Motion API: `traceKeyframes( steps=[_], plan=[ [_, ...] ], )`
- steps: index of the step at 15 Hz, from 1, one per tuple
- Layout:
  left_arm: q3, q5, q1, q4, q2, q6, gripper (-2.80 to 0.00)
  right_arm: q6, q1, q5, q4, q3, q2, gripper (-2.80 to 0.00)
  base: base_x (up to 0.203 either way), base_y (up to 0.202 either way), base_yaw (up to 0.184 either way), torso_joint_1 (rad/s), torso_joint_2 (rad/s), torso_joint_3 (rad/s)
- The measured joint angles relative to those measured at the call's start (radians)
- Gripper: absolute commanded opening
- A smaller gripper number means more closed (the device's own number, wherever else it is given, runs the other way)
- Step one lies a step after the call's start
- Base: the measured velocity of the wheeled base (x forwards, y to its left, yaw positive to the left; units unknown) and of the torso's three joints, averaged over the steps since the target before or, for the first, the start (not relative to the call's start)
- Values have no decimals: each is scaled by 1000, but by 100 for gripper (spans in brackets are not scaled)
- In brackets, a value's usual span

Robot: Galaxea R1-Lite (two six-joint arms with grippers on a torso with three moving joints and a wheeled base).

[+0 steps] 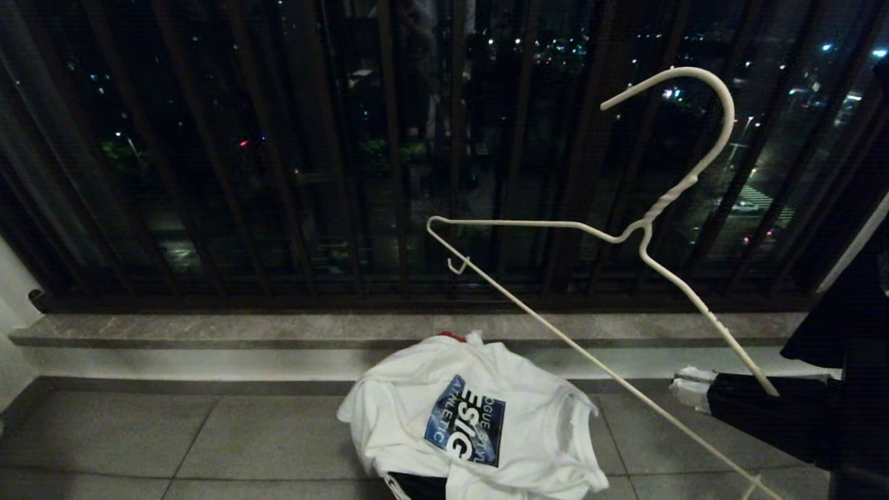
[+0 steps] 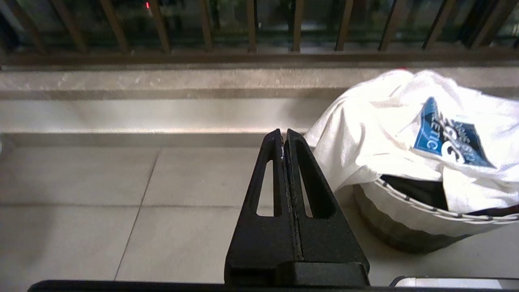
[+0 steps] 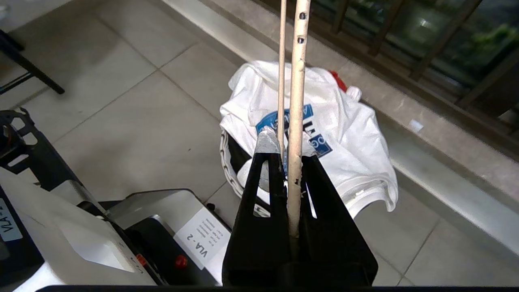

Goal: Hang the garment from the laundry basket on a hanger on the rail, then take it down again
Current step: Pick up clothes from the basket

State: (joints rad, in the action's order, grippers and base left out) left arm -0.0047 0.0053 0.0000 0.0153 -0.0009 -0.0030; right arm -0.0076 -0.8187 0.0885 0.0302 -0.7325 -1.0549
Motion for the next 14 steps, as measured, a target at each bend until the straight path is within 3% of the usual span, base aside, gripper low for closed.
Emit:
traceKeyframes(
  steps=[14],
  plan=[
    [0, 0, 0, 0, 0, 2, -280, 0, 1, 0, 26, 5, 6, -280, 0, 0, 0, 3, 3, -195]
  ],
)
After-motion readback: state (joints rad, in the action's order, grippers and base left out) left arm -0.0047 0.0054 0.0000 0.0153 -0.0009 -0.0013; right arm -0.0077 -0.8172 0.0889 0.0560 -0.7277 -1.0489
